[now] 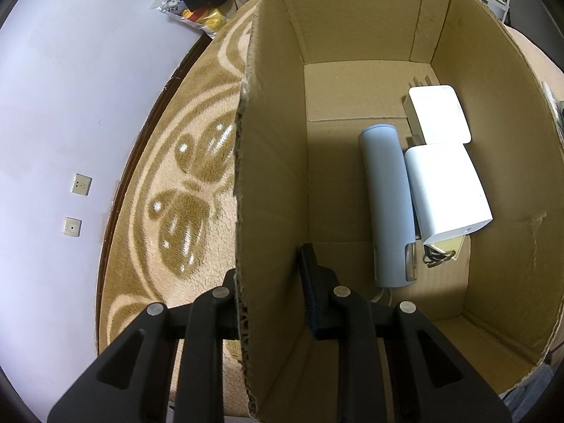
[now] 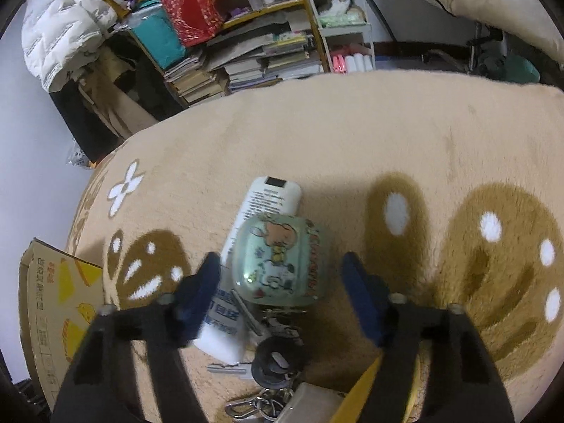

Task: Organize rigid objects
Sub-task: 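Return the right tool to the pile and grasp the green Snoopy tin, then carry the green tin over the box with the right tool and release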

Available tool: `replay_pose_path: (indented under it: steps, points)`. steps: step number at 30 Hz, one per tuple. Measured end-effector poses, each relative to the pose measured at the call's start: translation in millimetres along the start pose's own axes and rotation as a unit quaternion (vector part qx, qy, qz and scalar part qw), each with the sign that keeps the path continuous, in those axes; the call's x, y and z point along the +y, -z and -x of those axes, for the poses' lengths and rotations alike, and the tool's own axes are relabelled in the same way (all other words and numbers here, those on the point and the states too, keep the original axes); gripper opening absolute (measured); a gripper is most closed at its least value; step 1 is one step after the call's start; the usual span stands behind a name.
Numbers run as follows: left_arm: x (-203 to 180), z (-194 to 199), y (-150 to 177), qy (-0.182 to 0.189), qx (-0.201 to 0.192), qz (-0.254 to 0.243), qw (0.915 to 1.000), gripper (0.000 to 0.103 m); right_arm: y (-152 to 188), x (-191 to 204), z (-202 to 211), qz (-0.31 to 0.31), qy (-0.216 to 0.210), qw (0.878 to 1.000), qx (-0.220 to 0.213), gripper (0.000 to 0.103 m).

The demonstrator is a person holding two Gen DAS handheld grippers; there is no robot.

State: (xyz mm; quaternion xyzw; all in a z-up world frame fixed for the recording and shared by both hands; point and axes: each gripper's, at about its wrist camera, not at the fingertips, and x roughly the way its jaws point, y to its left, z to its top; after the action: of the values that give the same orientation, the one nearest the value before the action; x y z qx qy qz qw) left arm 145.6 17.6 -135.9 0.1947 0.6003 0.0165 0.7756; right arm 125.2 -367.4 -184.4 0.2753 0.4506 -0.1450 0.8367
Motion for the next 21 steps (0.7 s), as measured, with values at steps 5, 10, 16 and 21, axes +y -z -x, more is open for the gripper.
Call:
replay_pose_path:
  steps: [5, 10, 16, 21]
  points:
    - [0.1, -0.2, 0.0, -0.001, 0.0, -0.002, 1.0, 0.023, 0.8, -2.2, -3.1, -0.005, -0.008, 1.0, 0.003, 0.068]
    - [0.3, -0.4, 0.1, -0.001, 0.0, -0.001, 1.0, 0.023, 2.6, 1.4, -3.3, 0.005, -0.003, 1.0, -0.003, 0.063]
    - [0.1, -0.5, 0.0, 0.0, 0.0, -0.001, 1.0, 0.023, 2.8, 6.9, 0.6, 0.02, 0.016, 1.0, -0.016, 0.063]
    - [0.3, -1.4, -0.1, -0.001, 0.0, -0.002, 1.0, 0.023, 0.1, 12.4, 9.8, 0.026, 0.015, 0.999, -0.032, 0.062]
